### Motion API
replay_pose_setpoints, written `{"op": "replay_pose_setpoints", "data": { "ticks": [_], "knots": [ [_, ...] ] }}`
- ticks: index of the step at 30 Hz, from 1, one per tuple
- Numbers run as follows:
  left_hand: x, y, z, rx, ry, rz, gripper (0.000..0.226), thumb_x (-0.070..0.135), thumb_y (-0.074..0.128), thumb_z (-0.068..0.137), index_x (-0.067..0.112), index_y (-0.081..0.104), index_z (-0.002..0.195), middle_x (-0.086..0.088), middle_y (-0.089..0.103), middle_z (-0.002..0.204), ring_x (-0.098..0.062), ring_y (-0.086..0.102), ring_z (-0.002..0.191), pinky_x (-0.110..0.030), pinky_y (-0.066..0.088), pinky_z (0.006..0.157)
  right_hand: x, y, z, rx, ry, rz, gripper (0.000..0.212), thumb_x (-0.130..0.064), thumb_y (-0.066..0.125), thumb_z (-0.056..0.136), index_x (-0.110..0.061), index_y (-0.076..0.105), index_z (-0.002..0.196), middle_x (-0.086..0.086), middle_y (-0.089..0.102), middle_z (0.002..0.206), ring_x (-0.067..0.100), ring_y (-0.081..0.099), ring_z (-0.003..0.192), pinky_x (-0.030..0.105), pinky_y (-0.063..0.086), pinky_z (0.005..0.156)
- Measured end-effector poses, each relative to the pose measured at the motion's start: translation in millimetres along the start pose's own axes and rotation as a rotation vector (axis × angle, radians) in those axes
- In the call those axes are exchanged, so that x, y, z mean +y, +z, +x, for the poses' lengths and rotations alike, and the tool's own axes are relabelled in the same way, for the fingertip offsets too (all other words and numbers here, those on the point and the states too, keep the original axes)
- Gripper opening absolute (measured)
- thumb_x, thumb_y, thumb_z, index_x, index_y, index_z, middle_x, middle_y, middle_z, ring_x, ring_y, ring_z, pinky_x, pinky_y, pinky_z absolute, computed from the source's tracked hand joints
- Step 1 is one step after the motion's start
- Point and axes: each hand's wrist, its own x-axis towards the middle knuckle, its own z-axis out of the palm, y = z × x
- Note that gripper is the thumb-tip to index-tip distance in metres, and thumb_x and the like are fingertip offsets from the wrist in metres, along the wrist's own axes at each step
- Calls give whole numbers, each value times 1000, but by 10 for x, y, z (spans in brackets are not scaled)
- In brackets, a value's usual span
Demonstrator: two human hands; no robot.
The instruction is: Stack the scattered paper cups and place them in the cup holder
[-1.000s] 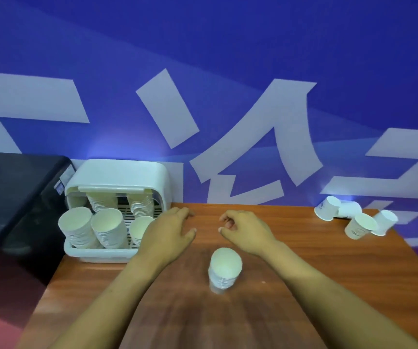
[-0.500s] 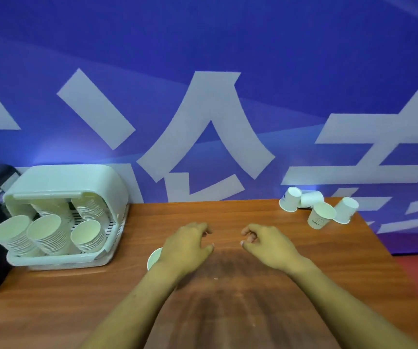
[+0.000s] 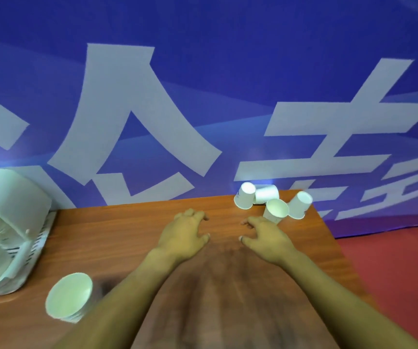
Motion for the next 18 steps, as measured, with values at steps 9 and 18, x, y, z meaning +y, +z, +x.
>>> {"op": "replay_pose_setpoints", "data": {
  "ticks": [9,18],
  "knots": [
    [639,508,987,-44,-102,-1,58,36,57,88,28,34,141,4,37,142,-21,37,129,-33,40,98,960,-350,789,17,15,-119,61,-46,62,83,-30,40,138,0,40,142,24,44,126,39,42,102],
    [793,1011,1967,-66,-310,-120,80,42,61,86,15,19,149,-5,29,150,-27,30,137,-37,31,109,1508,-357,1363,8,68,-26,84,-63,65,73,-32,29,142,-3,36,143,22,41,127,38,42,100]
  ]
}}
